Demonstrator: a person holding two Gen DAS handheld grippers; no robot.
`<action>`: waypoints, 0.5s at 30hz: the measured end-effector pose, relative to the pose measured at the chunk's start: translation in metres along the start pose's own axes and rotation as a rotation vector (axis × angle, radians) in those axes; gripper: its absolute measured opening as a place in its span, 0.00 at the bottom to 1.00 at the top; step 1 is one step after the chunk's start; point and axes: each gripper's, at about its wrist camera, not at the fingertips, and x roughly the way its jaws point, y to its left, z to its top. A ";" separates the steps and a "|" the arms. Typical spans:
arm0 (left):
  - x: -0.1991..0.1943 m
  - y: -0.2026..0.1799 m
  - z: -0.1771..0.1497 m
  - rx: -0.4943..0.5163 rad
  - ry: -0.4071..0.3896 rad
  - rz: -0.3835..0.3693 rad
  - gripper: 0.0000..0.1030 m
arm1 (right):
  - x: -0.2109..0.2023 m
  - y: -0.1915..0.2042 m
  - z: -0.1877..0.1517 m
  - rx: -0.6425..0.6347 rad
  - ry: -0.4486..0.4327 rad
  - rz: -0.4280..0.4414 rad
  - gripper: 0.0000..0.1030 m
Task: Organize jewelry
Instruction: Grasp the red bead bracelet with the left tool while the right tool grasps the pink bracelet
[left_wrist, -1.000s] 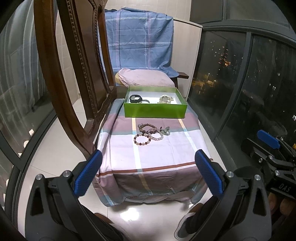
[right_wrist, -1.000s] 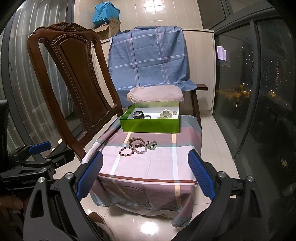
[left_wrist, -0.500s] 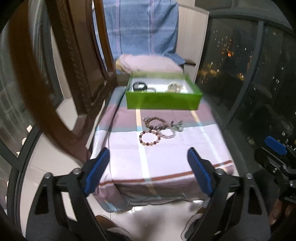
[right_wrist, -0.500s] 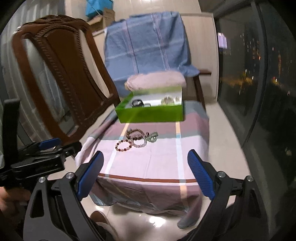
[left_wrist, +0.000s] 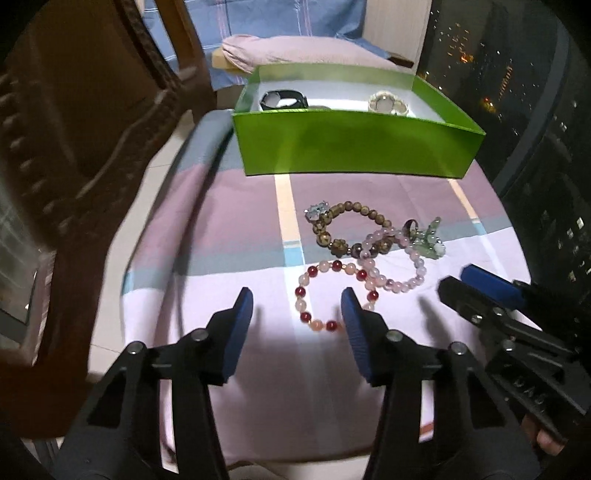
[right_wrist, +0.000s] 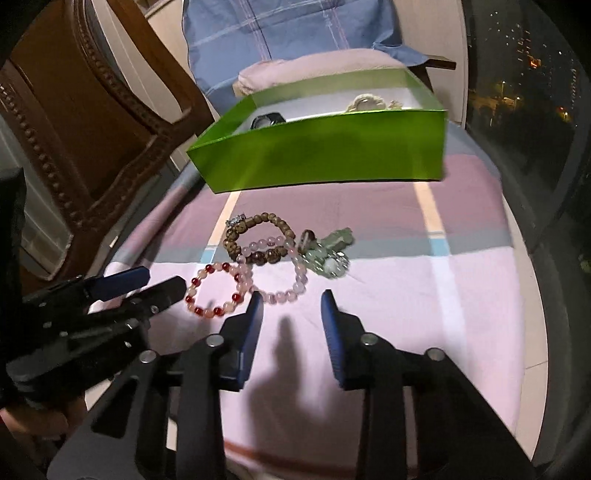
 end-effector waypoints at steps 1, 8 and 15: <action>0.004 -0.001 0.001 0.002 0.004 -0.004 0.44 | 0.006 0.002 0.002 -0.003 0.002 -0.008 0.30; 0.030 0.003 0.002 -0.014 0.045 -0.015 0.35 | 0.037 0.012 0.012 -0.038 0.036 -0.058 0.18; 0.033 0.002 0.005 -0.006 0.033 -0.011 0.11 | 0.042 0.023 0.013 -0.146 0.018 -0.118 0.10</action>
